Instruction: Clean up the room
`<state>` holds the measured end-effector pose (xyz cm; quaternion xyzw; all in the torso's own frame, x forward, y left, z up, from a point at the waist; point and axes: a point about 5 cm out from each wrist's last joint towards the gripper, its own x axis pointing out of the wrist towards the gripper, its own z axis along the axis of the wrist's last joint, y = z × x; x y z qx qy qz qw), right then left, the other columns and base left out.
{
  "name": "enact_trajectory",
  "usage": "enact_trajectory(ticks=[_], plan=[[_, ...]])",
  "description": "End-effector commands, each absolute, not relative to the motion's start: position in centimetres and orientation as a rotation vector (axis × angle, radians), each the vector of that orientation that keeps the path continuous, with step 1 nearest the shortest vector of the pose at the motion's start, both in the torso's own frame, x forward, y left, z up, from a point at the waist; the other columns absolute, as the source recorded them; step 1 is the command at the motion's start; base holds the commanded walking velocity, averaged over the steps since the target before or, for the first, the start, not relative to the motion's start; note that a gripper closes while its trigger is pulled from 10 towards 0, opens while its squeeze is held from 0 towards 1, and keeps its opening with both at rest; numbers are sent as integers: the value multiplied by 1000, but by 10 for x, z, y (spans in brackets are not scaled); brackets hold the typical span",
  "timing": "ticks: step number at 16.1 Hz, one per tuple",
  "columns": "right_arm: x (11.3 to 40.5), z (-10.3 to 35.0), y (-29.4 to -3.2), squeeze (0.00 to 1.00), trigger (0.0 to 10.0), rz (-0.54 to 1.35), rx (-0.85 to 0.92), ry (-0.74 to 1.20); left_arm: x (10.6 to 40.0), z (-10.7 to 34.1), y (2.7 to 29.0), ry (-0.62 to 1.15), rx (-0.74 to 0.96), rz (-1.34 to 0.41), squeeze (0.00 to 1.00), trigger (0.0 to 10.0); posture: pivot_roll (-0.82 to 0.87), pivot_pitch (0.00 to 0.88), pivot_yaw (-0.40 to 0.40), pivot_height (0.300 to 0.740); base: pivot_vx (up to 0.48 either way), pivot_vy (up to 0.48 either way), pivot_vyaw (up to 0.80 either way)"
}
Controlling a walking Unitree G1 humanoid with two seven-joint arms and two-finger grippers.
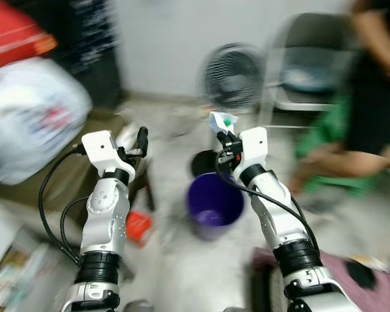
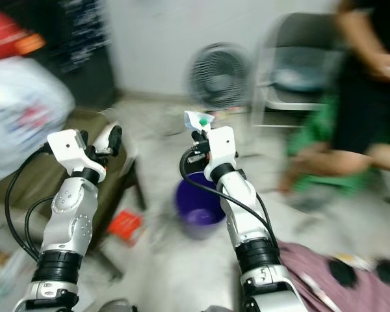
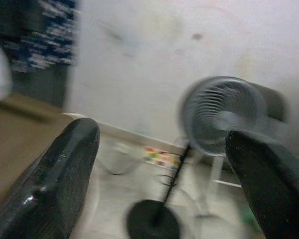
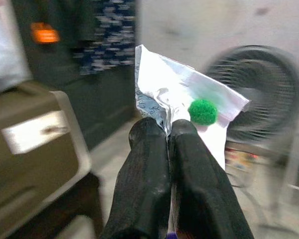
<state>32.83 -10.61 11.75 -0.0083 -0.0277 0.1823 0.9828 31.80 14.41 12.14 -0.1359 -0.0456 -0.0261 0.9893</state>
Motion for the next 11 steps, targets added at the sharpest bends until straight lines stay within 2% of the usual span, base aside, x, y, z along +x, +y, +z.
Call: enact_trajectory(ticks=[1,11], plan=[[331,121,-106,0,10000,363,-20,-60,319,126,143,-109,-267,-69,0,10000,1,18,-33,740,368,0,0],[333,122,-105,0,10000,361,-19,-61,321,126,144,-108,-259,-67,0,10000,1,20,-30,740,377,0,0]])
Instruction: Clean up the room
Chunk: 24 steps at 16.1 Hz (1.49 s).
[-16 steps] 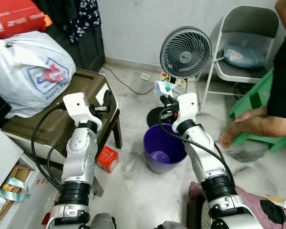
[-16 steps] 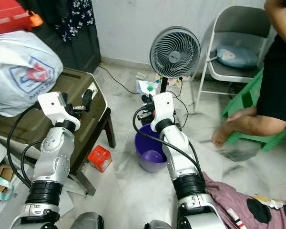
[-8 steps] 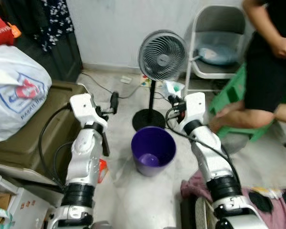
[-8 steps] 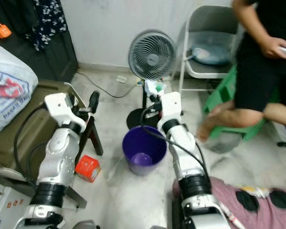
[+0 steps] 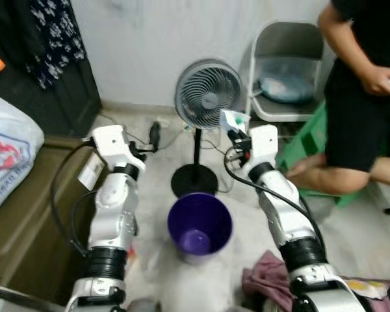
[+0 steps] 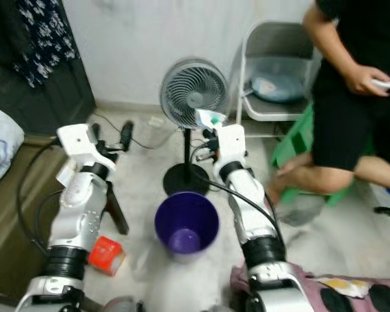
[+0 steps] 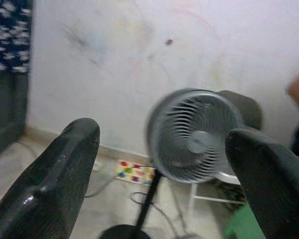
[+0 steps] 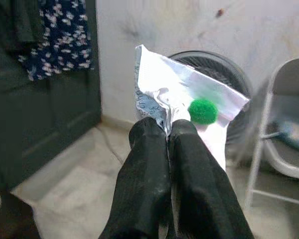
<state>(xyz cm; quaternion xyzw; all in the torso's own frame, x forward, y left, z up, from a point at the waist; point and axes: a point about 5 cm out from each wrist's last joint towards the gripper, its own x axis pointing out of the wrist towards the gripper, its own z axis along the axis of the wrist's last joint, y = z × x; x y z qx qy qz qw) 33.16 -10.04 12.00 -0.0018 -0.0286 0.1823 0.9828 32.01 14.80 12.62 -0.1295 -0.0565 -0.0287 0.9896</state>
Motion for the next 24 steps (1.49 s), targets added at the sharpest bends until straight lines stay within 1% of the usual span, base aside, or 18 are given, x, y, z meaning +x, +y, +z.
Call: enact_trajectory(ticks=[1,9,14,18,20,21,23,24], plan=[[333,122,-105,0,10000,360,-18,-62,321,126,144,-105,-256,-66,0,10000,1,20,-30,740,304,0,0],[333,122,-104,0,10000,362,-17,-65,321,127,144,-110,-260,-76,0,10000,2,20,-28,740,280,0,0],[334,123,-105,0,10000,371,-25,-70,323,124,147,-88,-252,-17,0,10000,0,14,-26,740,0,0,0],[331,126,-102,0,10000,377,-50,-94,327,131,153,-103,-263,-8,0,10000,-8,7,-19,740,0,0,734],[333,125,-103,0,10000,373,-50,-89,326,129,159,-104,-221,1,0,10000,3,5,-27,740,0,0,800],[332,122,-100,0,10000,375,-58,-83,322,124,167,-86,-206,17,0,10000,29,6,-30,740,0,0,725],[330,115,-94,0,10000,355,-56,-47,312,116,181,-59,-151,15,0,10000,43,15,-28,740,0,0,0],[330,114,-93,0,10000,353,-53,-44,311,115,182,-56,-142,12,0,10000,43,15,-28,740,0,0,0]])
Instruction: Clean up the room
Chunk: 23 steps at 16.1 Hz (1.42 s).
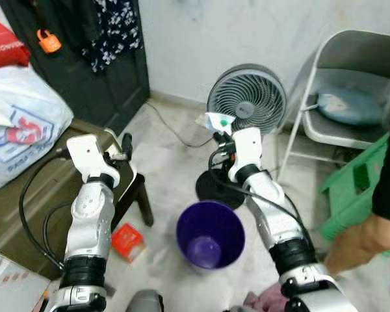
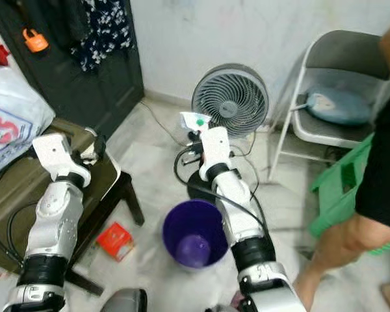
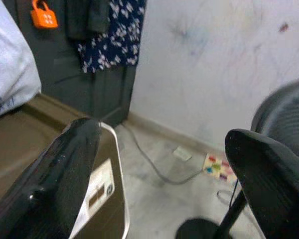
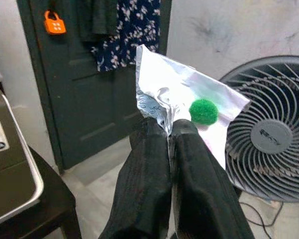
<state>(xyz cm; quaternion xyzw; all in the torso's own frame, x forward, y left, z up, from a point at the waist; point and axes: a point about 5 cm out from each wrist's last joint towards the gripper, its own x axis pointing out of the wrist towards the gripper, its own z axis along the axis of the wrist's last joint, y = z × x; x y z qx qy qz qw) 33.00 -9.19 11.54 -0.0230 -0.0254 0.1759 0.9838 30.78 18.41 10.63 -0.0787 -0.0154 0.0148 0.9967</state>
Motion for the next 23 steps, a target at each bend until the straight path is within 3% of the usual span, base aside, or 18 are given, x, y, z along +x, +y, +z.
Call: enact_trajectory(ticks=[1,4,7,11,15,18,23], plan=[[331,108,-91,0,10000,320,-47,0,305,110,191,-41,-117,14,0,10000,39,34,-19,740,0,0,0],[329,90,-92,0,10000,238,-50,106,299,112,188,-73,-75,-84,0,10000,53,78,-1,740,0,0,0],[329,82,-101,0,10000,92,89,179,288,113,185,-67,-66,-144,0,10000,65,126,0,740,0,0,0],[332,71,-118,0,10000,-70,119,284,278,125,182,-95,52,-227,0,10000,78,207,-6,740,0,0,0],[329,56,-121,0,10000,-169,101,343,254,119,187,-41,54,-275,0,10000,131,262,3,740,0,0,0],[332,54,-118,0,10000,-171,87,341,224,119,183,19,131,-379,0,10000,177,318,48,740,0,0,0],[335,47,-116,0,10000,-169,86,381,205,126,188,74,153,-417,0,10000,239,371,111,740,0,0,0]])
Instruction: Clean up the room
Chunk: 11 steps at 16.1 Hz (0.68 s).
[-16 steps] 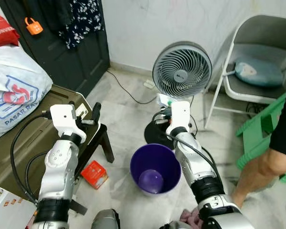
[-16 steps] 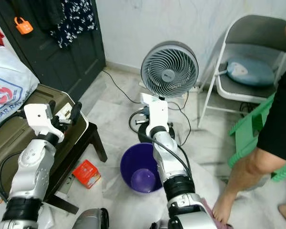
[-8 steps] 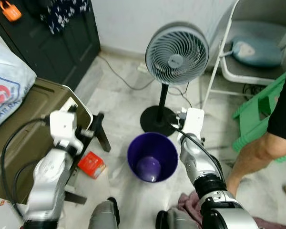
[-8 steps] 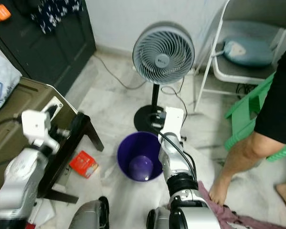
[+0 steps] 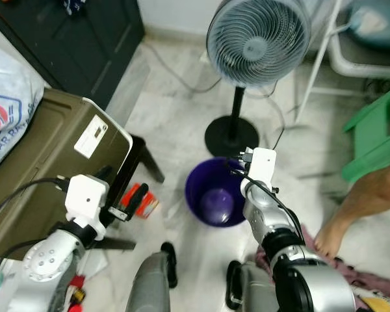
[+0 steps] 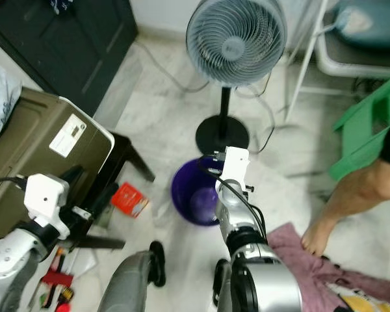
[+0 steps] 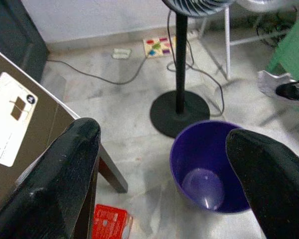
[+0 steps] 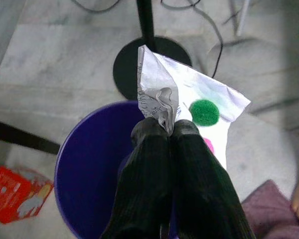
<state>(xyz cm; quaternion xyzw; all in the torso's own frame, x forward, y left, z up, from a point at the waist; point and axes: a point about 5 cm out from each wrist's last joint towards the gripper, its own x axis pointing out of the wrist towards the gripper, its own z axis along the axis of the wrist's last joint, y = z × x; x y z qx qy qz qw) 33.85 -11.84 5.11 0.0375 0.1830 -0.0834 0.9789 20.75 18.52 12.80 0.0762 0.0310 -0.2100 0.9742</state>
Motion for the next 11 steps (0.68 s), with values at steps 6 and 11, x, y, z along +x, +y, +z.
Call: enact_trajectory(ticks=[6,11], plan=[[347,61,-96,0,10000,-64,102,325,200,134,193,104,177,-408,0,10000,278,369,129,740,0,0,0],[345,63,-80,0,10000,41,218,295,202,136,192,110,179,-401,0,10000,277,358,128,740,0,0,0]])
